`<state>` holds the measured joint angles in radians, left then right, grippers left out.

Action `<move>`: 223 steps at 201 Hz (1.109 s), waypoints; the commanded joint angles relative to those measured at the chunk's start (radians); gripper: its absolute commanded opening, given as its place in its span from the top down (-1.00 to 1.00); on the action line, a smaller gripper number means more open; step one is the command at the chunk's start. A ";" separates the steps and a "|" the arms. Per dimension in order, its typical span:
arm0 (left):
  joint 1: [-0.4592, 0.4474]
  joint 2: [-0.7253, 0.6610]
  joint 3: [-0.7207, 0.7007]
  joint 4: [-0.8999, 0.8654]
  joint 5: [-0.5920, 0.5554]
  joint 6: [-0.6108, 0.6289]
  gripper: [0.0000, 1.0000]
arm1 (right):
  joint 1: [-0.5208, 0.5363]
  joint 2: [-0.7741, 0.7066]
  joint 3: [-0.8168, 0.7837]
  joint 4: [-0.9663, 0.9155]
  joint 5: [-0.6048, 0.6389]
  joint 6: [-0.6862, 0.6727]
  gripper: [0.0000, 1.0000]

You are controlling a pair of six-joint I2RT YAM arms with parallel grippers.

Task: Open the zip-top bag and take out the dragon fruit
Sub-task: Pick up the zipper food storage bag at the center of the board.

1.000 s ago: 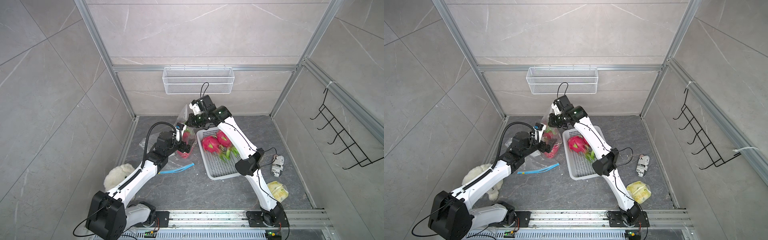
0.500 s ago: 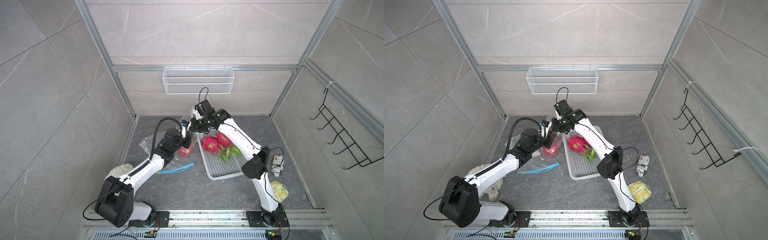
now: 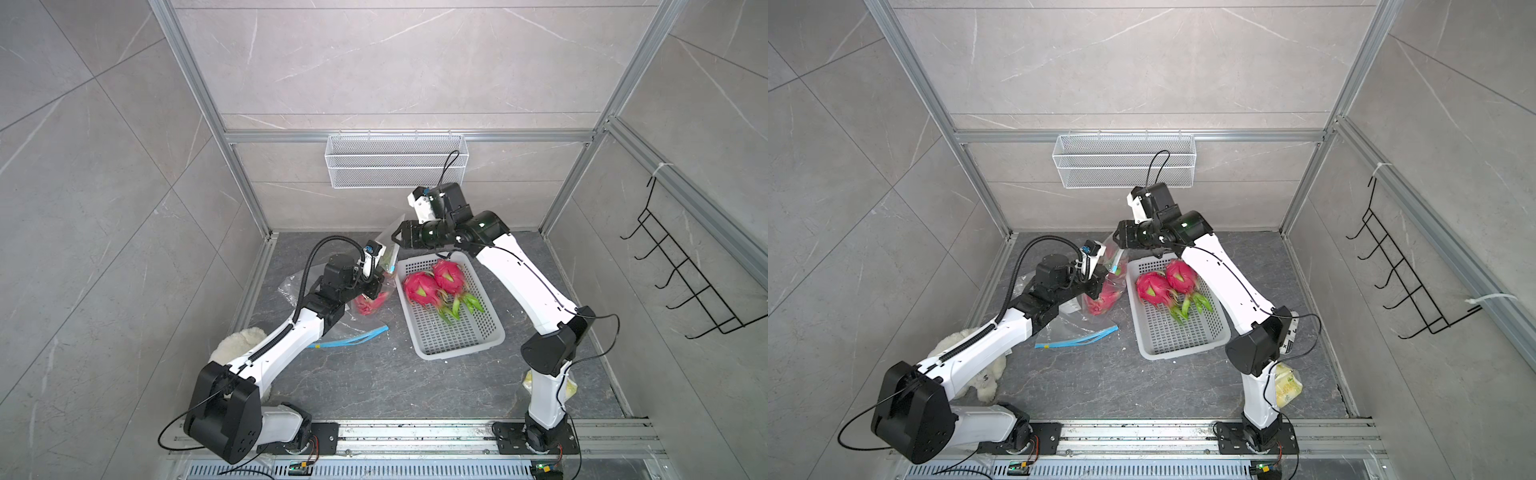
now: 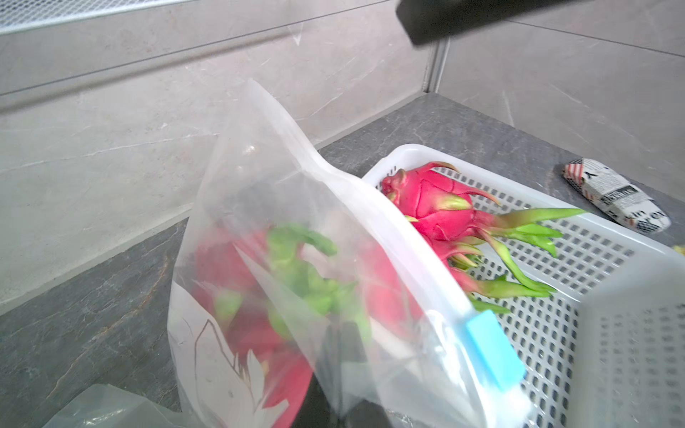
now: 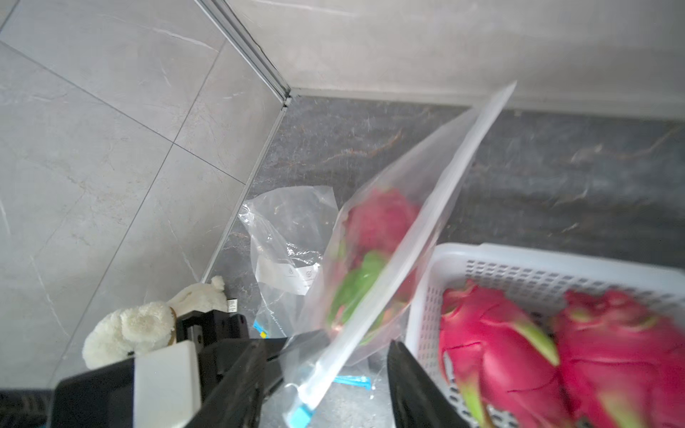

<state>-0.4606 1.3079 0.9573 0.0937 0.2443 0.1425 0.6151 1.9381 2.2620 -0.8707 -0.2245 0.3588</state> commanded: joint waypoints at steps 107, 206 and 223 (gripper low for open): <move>0.314 -0.030 0.199 -0.255 0.705 0.008 1.00 | 0.020 -0.280 -0.625 0.588 -0.375 -0.959 -0.05; 0.341 0.205 0.424 -0.702 0.996 0.029 1.00 | 0.124 -0.310 -0.707 0.757 -0.217 -1.181 0.04; 0.341 0.183 0.396 -0.705 0.952 0.033 1.00 | 0.124 -0.318 -0.711 0.766 -0.219 -1.192 0.05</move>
<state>-0.1181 1.5398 1.3544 -0.5724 1.1534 0.1753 0.7437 1.6535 1.5555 -0.1600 -0.4850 -0.7818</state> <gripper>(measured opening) 0.047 0.476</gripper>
